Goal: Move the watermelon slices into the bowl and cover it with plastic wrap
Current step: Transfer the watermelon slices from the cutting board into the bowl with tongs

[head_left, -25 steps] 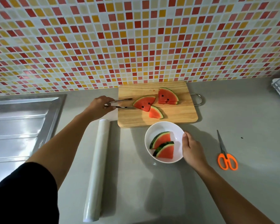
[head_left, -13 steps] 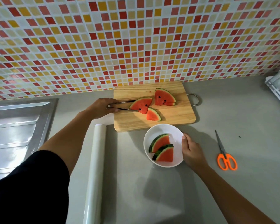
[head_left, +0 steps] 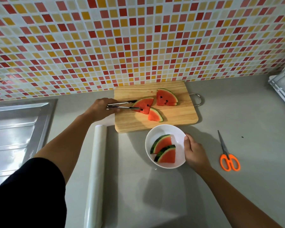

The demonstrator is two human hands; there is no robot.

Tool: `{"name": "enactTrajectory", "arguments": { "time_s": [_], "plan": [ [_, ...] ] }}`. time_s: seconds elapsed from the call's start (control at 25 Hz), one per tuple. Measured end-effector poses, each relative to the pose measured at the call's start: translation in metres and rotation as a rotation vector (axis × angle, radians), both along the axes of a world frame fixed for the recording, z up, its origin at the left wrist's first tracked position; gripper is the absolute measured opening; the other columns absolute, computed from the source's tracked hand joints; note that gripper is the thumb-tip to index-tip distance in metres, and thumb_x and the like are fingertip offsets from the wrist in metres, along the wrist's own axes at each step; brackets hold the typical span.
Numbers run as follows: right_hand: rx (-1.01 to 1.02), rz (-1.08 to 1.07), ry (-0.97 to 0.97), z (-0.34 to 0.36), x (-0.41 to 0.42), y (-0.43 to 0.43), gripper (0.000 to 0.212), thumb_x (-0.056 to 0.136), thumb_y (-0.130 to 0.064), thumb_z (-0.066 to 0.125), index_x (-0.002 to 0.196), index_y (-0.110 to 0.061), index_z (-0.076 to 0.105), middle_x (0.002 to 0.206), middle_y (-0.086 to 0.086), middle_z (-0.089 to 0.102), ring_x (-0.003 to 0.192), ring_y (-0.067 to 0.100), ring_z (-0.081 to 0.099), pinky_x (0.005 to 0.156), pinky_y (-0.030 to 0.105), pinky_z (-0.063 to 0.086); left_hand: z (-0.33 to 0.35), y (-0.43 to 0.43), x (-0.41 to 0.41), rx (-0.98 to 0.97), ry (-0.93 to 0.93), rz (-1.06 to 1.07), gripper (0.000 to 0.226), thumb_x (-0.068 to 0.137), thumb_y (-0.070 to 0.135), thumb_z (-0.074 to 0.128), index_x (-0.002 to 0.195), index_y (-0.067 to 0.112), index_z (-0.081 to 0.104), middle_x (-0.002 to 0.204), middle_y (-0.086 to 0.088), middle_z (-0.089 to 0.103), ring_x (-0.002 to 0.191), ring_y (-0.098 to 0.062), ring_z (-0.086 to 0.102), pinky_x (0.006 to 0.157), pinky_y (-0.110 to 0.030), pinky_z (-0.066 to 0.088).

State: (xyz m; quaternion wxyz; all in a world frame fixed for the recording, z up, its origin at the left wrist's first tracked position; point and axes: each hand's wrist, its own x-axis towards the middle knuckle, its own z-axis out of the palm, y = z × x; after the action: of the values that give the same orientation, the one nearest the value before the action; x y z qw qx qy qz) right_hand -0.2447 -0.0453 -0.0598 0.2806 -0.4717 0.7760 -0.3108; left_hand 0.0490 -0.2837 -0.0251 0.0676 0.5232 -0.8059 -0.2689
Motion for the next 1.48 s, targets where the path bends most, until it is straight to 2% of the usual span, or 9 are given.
{"name": "enactTrajectory", "arguments": {
  "time_s": [0.36,0.72,0.92,1.16,1.32,1.48],
  "plan": [
    [0.018,0.007,-0.003,0.0,-0.001,-0.001,0.034,0.098,-0.032,0.029,0.12,-0.021,0.052,0.084,-0.001,0.06,0.076,0.018,0.053,0.07,0.029,0.037,-0.002,0.004,0.003,-0.08,-0.027,-0.053,0.043,0.087,0.03,0.063,0.128,0.017,0.056,0.11,-0.011,0.06,0.095,-0.021,0.055,0.081,-0.027,0.044],
    [0.02,0.001,0.013,-0.003,-0.001,-0.002,0.034,0.098,-0.033,0.029,0.119,-0.021,0.053,0.08,-0.002,0.059,0.074,0.02,0.055,0.067,0.029,0.037,-0.004,0.002,-0.007,-0.019,-0.02,-0.035,0.039,0.091,0.03,0.058,0.128,0.017,0.056,0.116,-0.013,0.06,0.093,-0.016,0.048,0.082,-0.027,0.038],
    [0.02,-0.003,-0.001,-0.002,-0.001,-0.001,0.035,0.098,-0.033,0.029,0.121,-0.022,0.053,0.084,0.0,0.06,0.078,0.022,0.056,0.07,0.028,0.037,0.0,0.005,-0.012,0.052,0.042,0.02,0.039,0.091,0.031,0.057,0.128,0.018,0.057,0.125,-0.009,0.059,0.103,-0.021,0.052,0.085,-0.028,0.039],
    [0.042,0.006,0.001,-0.002,-0.002,-0.002,0.038,0.098,-0.033,0.029,0.127,-0.018,0.05,0.107,0.011,0.066,0.097,0.03,0.059,0.077,0.028,0.038,0.003,0.008,-0.014,0.087,0.074,0.061,0.04,0.091,0.031,0.056,0.129,0.017,0.055,0.13,-0.007,0.057,0.114,-0.026,0.051,0.091,-0.03,0.039],
    [0.045,0.016,0.006,-0.001,-0.002,-0.003,0.039,0.098,-0.032,0.029,0.128,-0.017,0.049,0.107,0.012,0.066,0.096,0.029,0.059,0.076,0.027,0.037,0.005,0.008,-0.014,0.127,0.055,0.05,0.039,0.092,0.032,0.054,0.127,0.016,0.056,0.127,-0.009,0.058,0.11,-0.025,0.052,0.096,-0.036,0.041],
    [0.048,0.021,0.009,0.0,-0.002,-0.003,0.039,0.098,-0.032,0.029,0.128,-0.017,0.049,0.105,0.011,0.066,0.095,0.029,0.059,0.075,0.027,0.036,0.006,0.009,-0.014,0.204,0.069,0.054,0.038,0.092,0.035,0.055,0.125,0.016,0.058,0.124,-0.008,0.058,0.102,-0.016,0.048,0.093,-0.034,0.04]
  ]
}}
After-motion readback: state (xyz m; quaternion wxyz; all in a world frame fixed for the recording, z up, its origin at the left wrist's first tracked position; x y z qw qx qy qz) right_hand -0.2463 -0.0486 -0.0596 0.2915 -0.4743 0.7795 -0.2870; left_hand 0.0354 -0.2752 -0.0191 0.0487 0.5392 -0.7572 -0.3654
